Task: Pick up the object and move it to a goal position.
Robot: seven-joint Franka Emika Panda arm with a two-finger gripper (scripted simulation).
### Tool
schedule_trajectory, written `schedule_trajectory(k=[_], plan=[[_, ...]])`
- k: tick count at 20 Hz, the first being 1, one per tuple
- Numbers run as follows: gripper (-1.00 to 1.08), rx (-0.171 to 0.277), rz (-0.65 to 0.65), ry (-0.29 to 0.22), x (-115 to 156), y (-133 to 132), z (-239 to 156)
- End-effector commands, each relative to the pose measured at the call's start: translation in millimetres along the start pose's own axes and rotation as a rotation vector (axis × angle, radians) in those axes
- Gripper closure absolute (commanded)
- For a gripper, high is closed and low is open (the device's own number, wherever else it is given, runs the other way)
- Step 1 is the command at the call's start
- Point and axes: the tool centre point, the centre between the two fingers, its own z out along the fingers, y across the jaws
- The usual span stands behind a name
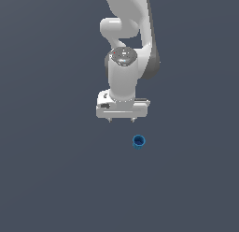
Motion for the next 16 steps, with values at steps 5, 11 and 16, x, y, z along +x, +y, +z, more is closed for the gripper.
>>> schedule_trajectory(k=[5,11,16], plan=[[-0.92,0.011,-0.01,-0.019,-4,-11,6],[-0.92,0.029,-0.014,-0.05,-12,-28,14],[-0.92,0.026,-0.038,-0.045,-8,-30,16]])
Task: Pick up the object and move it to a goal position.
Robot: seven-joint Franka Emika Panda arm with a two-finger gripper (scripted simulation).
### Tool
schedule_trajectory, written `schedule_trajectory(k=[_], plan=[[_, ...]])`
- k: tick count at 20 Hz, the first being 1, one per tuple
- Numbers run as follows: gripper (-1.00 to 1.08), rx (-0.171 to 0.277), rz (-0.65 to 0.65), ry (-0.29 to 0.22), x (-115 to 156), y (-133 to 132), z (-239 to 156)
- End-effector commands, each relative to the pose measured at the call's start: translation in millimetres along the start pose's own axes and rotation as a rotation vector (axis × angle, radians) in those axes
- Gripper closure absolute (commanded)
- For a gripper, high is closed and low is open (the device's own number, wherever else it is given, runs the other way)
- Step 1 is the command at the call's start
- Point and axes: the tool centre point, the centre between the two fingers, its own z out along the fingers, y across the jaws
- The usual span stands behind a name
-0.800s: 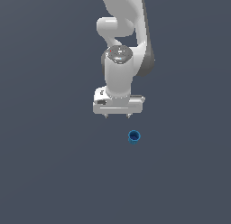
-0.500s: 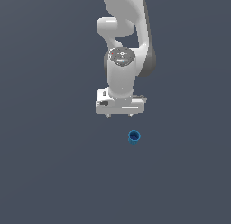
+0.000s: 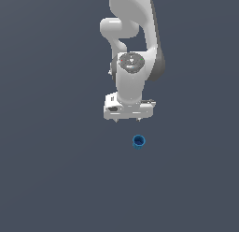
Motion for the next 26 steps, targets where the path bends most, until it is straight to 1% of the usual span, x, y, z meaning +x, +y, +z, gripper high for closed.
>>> schedule_trajectory(k=[1,6,13,17,22,26], plan=[[-0.92,-0.002,-0.021,0.001,3,-3,3],[-0.92,-0.009,-0.108,0.007,16,-12,14],[-0.92,-0.02,-0.296,0.021,42,-36,41],[-0.92,-0.023,-0.377,0.027,53,-46,53],[-0.92,-0.025,-0.433,0.032,59,-53,62],[-0.92,-0.025,-0.436,0.031,60,-54,63]])
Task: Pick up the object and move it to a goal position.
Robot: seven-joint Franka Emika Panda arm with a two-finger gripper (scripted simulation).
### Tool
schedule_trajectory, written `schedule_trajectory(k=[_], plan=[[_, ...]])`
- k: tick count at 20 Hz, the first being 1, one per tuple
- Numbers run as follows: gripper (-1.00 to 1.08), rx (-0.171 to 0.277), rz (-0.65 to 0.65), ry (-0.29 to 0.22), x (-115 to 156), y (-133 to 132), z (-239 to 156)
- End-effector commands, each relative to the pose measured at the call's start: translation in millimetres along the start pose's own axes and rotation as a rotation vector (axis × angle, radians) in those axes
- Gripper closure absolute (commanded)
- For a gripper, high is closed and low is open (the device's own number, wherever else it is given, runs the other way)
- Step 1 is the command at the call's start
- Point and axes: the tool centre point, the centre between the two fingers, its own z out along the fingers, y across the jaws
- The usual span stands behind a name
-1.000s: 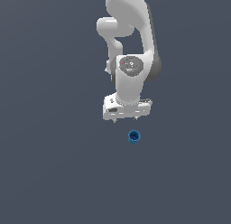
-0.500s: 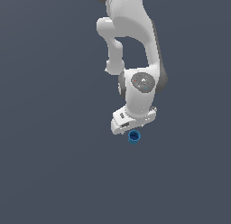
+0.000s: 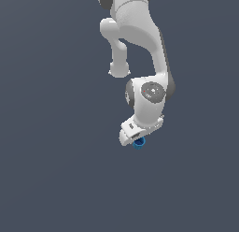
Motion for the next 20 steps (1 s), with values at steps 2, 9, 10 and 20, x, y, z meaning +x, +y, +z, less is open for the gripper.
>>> schedule_trajectory(k=[2,9,10,20], plan=[[-0.92,0.0,0.0,0.0,0,0,1],[-0.92,-0.001,-0.004,0.001,0,0,32],[-0.92,-0.001,-0.005,0.001,0,0,37],[1.08,-0.001,-0.006,0.002,1,0,50]])
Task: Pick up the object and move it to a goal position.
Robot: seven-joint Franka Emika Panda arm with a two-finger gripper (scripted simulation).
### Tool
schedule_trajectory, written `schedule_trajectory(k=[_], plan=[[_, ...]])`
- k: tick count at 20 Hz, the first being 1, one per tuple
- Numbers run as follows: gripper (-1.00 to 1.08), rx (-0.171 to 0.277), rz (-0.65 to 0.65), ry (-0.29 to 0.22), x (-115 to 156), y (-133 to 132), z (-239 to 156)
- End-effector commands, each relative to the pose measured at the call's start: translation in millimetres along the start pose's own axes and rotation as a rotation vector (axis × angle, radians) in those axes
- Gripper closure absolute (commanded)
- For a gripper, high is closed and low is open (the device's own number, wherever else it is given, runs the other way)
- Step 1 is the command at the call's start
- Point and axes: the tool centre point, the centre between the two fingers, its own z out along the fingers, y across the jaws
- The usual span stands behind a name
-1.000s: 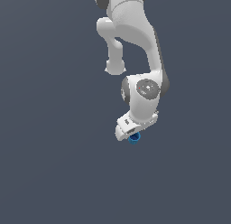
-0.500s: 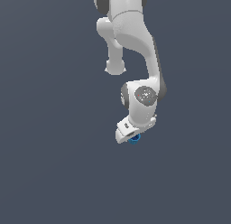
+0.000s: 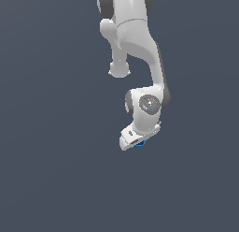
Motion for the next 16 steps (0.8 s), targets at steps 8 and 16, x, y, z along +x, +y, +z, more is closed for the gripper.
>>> schedule_trajectory(k=[8,16], plan=[[1.08,0.0,0.0,0.0,0,0,0],[1.08,0.0,0.0,0.0,2,4,-24]])
